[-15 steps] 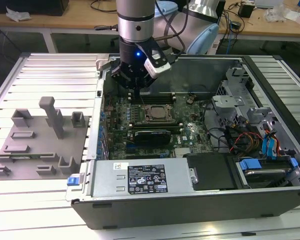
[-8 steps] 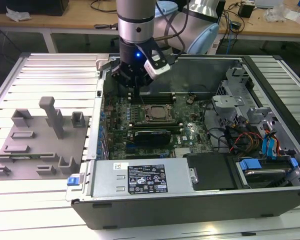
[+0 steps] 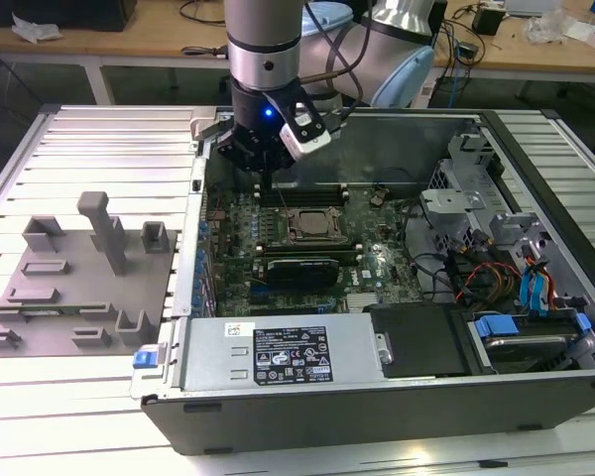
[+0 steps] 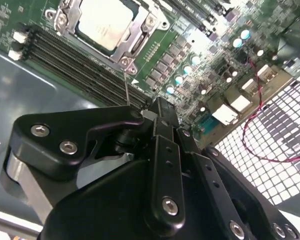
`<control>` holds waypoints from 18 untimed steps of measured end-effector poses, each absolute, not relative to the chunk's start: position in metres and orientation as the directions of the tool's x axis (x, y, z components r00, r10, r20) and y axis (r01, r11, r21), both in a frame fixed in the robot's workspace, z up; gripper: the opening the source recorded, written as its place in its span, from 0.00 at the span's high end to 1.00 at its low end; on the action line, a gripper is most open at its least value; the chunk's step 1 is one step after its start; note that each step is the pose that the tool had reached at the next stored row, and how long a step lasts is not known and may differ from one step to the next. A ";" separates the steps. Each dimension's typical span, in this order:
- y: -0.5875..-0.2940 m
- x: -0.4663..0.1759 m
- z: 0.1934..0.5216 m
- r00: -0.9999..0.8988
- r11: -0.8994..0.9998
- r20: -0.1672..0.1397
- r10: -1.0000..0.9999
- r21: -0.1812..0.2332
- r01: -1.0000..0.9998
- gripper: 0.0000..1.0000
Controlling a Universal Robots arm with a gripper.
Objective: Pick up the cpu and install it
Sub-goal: 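Install the first cpu locking lever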
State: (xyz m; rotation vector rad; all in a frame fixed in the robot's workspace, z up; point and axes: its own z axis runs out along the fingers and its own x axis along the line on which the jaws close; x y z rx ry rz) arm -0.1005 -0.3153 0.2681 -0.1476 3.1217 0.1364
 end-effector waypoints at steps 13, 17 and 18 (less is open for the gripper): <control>-0.314 -0.097 0.261 -0.996 0.978 -0.026 -0.087 0.188 -0.090 0.89; -0.314 -0.086 0.260 -0.996 0.978 -0.024 -0.086 0.191 -0.089 0.89; -0.314 -0.083 0.260 -0.996 0.978 -0.024 -0.087 0.191 -0.090 0.89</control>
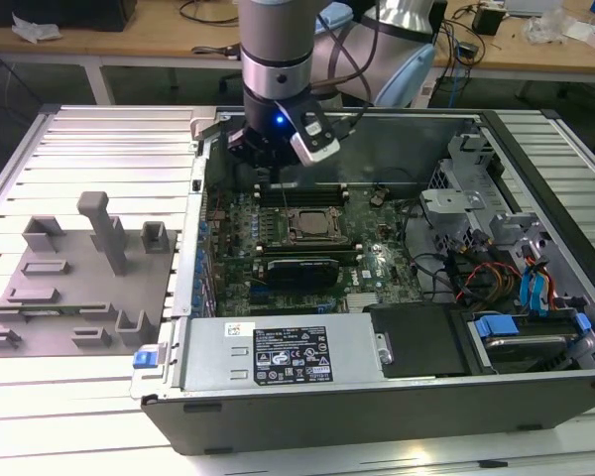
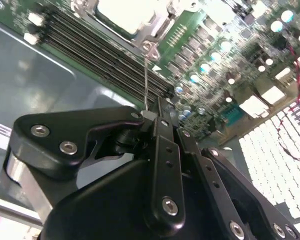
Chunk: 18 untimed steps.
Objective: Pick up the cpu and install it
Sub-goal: 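Install the first cpu locking lever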
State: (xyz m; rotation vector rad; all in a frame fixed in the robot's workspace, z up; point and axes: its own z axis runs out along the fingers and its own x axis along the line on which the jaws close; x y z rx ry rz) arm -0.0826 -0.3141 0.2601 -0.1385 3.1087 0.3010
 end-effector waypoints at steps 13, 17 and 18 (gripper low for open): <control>-0.314 -0.051 0.258 -0.996 0.978 -0.023 -0.081 0.190 -0.084 0.89; -0.314 -0.051 0.254 -0.998 0.980 -0.032 -0.052 0.189 -0.057 0.89; -0.314 -0.051 0.253 -0.999 0.981 -0.034 -0.037 0.189 -0.043 0.89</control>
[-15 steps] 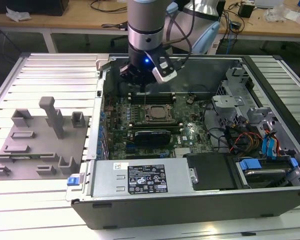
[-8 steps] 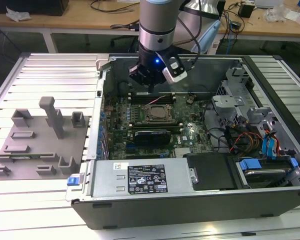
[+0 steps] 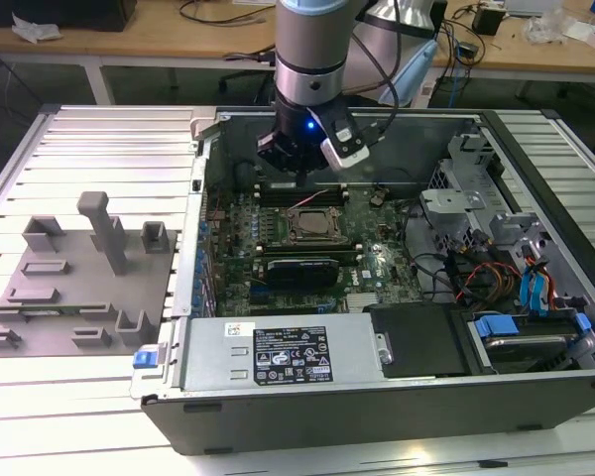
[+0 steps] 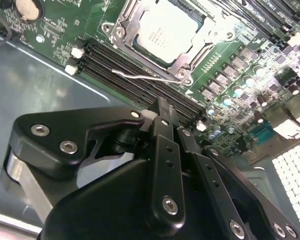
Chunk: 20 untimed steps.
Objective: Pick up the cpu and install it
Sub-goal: 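Install the first cpu locking lever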
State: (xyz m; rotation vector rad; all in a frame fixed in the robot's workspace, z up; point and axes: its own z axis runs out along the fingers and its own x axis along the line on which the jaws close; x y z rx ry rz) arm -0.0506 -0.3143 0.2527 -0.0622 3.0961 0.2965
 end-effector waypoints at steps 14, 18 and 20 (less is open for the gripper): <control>-0.314 -0.050 0.237 -0.994 0.980 -0.084 0.068 0.191 0.051 0.89; -0.314 -0.050 0.236 -0.993 0.980 -0.096 0.068 0.192 0.049 0.89; -0.314 -0.050 0.235 -0.992 0.980 -0.110 0.068 0.192 0.046 0.89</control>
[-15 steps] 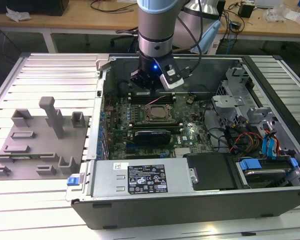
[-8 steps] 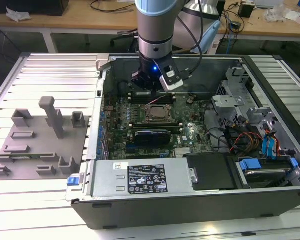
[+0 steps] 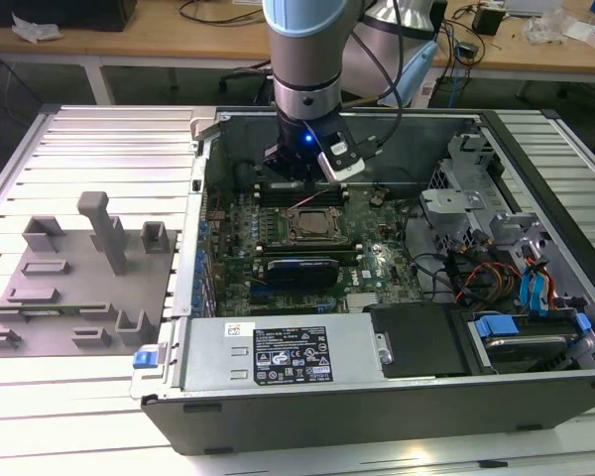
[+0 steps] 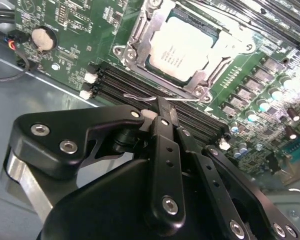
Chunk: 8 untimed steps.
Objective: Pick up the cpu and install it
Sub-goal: 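Install the first cpu locking lever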
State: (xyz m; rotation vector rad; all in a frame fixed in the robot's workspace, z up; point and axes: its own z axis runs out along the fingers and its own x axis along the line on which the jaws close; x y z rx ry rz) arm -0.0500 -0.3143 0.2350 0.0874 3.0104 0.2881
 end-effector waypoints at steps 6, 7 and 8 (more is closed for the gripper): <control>-0.310 -0.050 0.230 -0.991 0.991 -0.116 0.061 0.127 0.046 0.89; -0.308 -0.050 0.229 -0.991 0.991 -0.116 0.061 0.127 0.046 0.89; -0.305 -0.050 0.228 -0.991 0.991 -0.116 0.061 0.127 0.046 0.89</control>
